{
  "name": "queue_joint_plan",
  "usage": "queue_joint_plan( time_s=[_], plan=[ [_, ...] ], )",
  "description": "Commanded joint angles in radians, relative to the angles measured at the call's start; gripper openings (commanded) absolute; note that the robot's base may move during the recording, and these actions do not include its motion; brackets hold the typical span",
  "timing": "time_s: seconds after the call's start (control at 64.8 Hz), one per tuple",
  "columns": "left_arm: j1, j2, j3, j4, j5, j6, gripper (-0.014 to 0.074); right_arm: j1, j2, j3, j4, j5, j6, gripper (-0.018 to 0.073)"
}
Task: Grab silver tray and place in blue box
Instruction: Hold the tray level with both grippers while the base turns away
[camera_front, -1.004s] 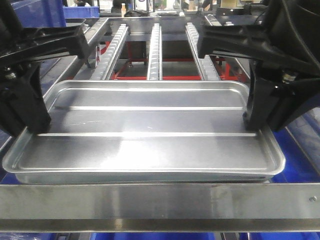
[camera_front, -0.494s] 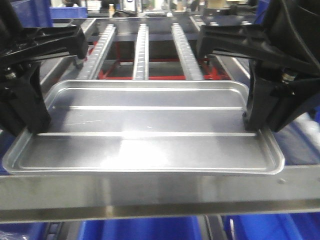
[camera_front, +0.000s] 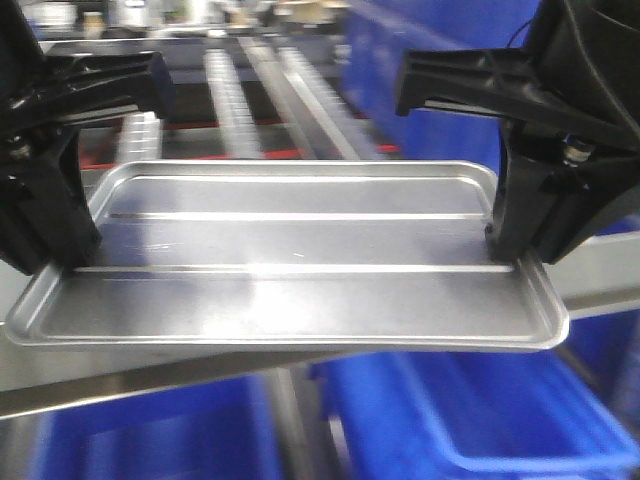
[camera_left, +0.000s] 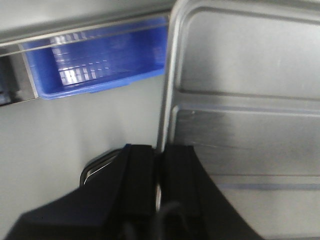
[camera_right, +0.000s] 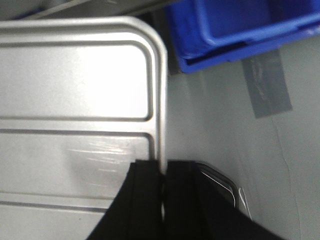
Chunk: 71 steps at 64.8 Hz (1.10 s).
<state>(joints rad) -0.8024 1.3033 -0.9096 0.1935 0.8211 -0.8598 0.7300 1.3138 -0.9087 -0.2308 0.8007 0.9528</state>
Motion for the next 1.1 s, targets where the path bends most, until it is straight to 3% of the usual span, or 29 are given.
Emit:
queue_joint_plan(
  time_s=[0.0,1.081],
  plan=[
    [-0.006,-0.030,-0.022,0.025,-0.018,-0.014,-0.0010,-0.003,-0.033,-0.024,-0.043,-0.005,-0.002,0.0053],
    [-0.006,-0.030,-0.022,0.025,-0.018,-0.014,-0.0010,-0.003,-0.033,-0.024,-0.043,-0.005,-0.002,0.0053]
  ],
)
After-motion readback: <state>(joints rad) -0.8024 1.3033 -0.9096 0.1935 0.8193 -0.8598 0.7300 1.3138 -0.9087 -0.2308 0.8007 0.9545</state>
